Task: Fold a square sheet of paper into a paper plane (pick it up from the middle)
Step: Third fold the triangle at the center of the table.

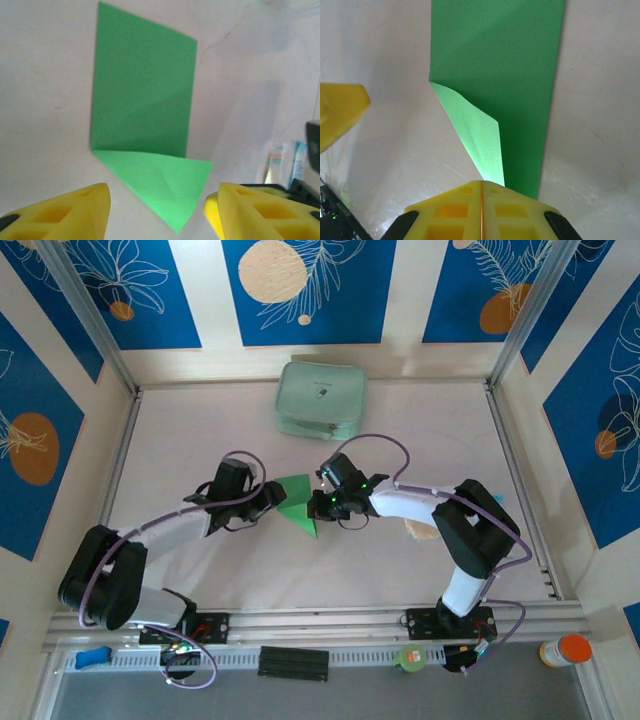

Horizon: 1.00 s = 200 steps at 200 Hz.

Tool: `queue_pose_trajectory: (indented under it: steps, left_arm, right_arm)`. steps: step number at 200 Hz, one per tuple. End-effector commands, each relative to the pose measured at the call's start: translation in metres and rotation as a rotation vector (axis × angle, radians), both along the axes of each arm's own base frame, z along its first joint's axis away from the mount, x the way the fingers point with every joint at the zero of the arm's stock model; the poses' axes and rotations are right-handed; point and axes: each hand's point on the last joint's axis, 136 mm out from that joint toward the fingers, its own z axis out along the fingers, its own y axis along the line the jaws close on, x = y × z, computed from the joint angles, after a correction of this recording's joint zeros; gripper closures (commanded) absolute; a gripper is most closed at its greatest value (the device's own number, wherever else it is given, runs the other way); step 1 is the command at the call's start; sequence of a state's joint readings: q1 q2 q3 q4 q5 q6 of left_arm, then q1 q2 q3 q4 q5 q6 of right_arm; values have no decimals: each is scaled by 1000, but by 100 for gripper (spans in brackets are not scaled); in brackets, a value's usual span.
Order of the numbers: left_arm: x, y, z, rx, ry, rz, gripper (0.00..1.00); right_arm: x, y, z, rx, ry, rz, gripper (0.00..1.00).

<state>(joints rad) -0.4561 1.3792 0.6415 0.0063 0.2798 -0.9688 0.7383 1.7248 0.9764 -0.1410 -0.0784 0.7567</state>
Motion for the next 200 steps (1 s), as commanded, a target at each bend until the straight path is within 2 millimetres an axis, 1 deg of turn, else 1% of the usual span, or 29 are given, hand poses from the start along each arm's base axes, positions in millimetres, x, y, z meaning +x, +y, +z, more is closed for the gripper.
queue_pose_trajectory:
  steps: [1,25,53,75,98,106,123,159,200]
  left_arm:
    - [-8,8,-8,4,23,30,41]
    - [-11,2,-11,-32,36,12,41]
    - [-14,-7,-14,-80,57,-18,44]
    - [-12,-13,-17,-105,72,-33,50]
    - [-9,-19,-20,-123,85,-43,60]
    - [-8,-21,-22,-126,89,-45,63]
    - [-4,-23,-24,-126,99,-46,65]
    - [-2,-18,-37,-81,139,-15,65]
    - [7,-19,-42,-67,151,1,68]
  right_arm:
    - [5,9,-5,-2,6,13,92]
    - [7,10,-14,-21,28,7,92]
    - [14,10,-26,-63,49,-11,92]
    - [16,6,-38,-113,72,-25,93]
    - [16,1,-50,-142,99,-38,93]
    - [15,0,-52,-144,104,-36,93]
    - [13,-2,-55,-154,116,-40,94]
    - [9,-6,-59,-158,131,-47,94]
    - [8,-7,-61,-157,138,-48,94]
